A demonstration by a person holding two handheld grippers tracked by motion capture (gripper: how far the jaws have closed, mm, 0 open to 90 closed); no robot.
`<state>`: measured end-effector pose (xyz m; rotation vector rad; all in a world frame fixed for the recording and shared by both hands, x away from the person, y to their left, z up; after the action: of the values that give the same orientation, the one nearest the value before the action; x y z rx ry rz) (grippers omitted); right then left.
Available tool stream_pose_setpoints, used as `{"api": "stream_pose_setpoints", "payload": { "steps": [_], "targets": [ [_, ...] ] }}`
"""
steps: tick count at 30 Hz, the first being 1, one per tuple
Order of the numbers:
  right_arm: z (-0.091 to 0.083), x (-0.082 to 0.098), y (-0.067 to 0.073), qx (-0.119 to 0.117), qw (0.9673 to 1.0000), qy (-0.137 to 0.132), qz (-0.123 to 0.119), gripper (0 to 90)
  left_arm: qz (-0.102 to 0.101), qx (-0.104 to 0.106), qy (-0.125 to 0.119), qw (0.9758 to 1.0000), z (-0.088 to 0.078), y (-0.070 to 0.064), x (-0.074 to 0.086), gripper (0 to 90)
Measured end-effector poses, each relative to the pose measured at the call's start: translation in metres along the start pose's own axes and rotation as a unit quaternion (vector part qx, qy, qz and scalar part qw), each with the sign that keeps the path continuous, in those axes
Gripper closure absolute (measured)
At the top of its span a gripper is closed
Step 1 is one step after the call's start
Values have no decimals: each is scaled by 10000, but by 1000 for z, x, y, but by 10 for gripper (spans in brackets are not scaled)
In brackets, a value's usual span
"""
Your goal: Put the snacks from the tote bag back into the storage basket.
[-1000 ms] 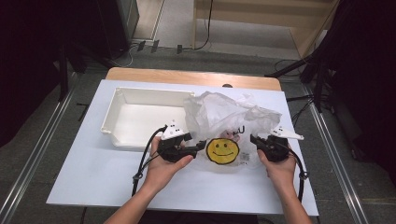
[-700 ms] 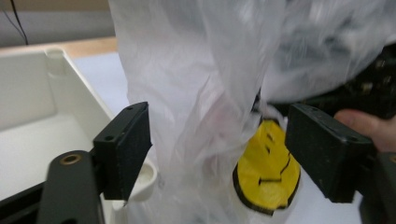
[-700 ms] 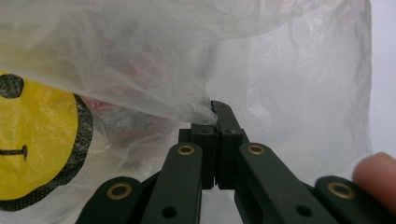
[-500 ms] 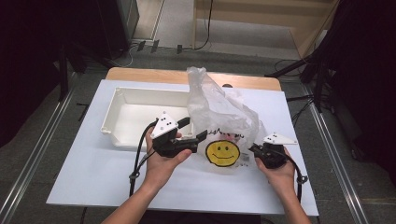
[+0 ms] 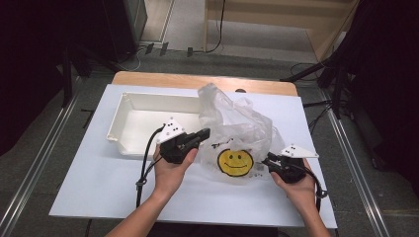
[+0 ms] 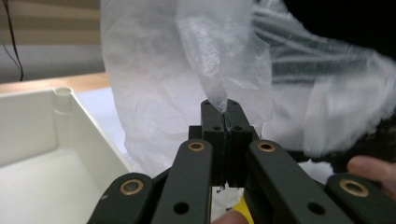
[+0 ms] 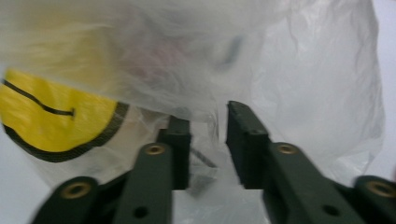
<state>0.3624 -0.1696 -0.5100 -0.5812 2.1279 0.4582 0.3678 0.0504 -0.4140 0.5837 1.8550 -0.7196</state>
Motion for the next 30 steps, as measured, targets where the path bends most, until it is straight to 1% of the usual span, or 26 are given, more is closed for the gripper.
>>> {"api": "stream_pose_setpoints", "payload": {
  "steps": [2, 3, 4, 5, 7, 8, 9, 10, 11, 12, 13, 15, 16, 17, 18, 19, 20, 21, 22, 23, 25, 26, 27, 28, 29, 30],
  "targets": [
    [-4, -5, -2, 26, 9998, -160, 76, 572, 15, -34, 100, 9999, 3, 1, 6, 900],
    [-10, -12, -3, 92, 9991, -377, 169, 500, 21, -50, 151, 9999, 6, 2, 9, 900],
    [-10, -12, -3, 92, 9991, -377, 169, 500, 27, -67, 202, 9998, 7, 2, 12, 900],
    [-13, -16, -5, 149, 9986, -482, 183, 462, 19, -101, 269, 9996, 9, 4, 16, 900],
    [-21, -28, -7, 290, 9963, -757, 302, 360, -33, -150, 380, 9992, 13, 7, 23, 900],
    [-28, -39, -8, 447, 9936, -976, 351, 275, -75, -178, 438, 9989, 15, 9, 28, 900],
    [-28, -39, -8, 447, 9936, -976, 351, 275, -75, -178, 438, 9989, 15, 9, 28, 900],
    [-33, -48, -6, 578, 9913, -1118, 380, 197, -87, -202, 533, 9983, 18, 10, 34, 900],
    [-33, -48, -6, 578, 9913, -1118, 380, 197, -87, -202, 533, 9983, 18, 10, 34, 900],
    [-35, -51, -6, 623, 9907, -1156, 364, 180, -59, -196, 627, 9978, 18, 11, 38, 900],
    [-39, -59, -5, 682, 9889, -1273, 337, 154, -55, -200, 669, 9975, 19, 11, 40, 900],
    [-44, -66, -3, 728, 9871, -1388, 340, 152, -54, -169, 739, 9971, 20, 9, 44, 900],
    [-47, -72, -1, 745, 9853, -1498, 350, 151, 6, -172, 812, 9966, 21, 9, 47, 900],
    [-52, -79, 1, 749, 9832, -1626, 353, 152, 22, -166, 839, 9963, 21, 8, 49, 900],
    [-59, -90, 4, 712, 9804, -1805, 337, 152, 60, -170, 866, 9961, 22, 7, 51, 900],
    [-59, -90, 4, 712, 9804, -1805, 337, 152, 67, -186, 876, 9960, 22, 7, 52, 900],
    [-67, -101, 11, 504, 9786, -1953, 418, 152, 62, -193, 902, 9957, 21, 7, 55, 900],
    [-67, -101, 11, 504, 9786, -1953, 418, 152, 62, -193, 902, 9957, 21, 7, 55, 900],
    [-70, -106, 12, 461, 9776, -2009, 424, 152, 72, -195, 931, 9954, 21, 7, 57, 900],
    [-79, -118, 17, 390, 9738, -2202, 422, 153, 107, -196, 960, 9951, 21, 7, 59, 900],
    [-82, -121, 18, 351, 9732, -2233, 419, 154, 113, -196, 983, 9949, 20, 7, 61, 900],
    [-85, -129, 21, 307, 9726, -2279, 353, 211, 125, -218, 1017, 9945, 20, 7, 64, 900],
    [-85, -129, 21, 307, 9726, -2279, 353, 211, 125, -218, 1017, 9945, 20, 7, 64, 900],
    [-83, -131, 21, 406, 9732, -2249, 273, 368, 155, -215, 1053, 9941, 20, 7, 66, 900],
    [-83, -131, 21, 406, 9732, -2249, 273, 368, 187, -226, 1095, 9936, 20, 6, 68, 900],
    [-77, -130, 17, 475, 9751, -2150, 280, 583, 205, -238, 1096, 9935, 19, 7, 69, 900]
  ]
}}
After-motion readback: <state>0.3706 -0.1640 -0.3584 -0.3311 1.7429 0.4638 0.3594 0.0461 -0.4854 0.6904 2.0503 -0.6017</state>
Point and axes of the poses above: each handheld gripper's, and its own axes: z roughly forward along the jaws, x roughly out of its underside, y roughly to its left, the point moved 10 cm from there along z, roughly forward along the jaws, and after that the axes turned 1 degree about -x, right-handed, at the moved point
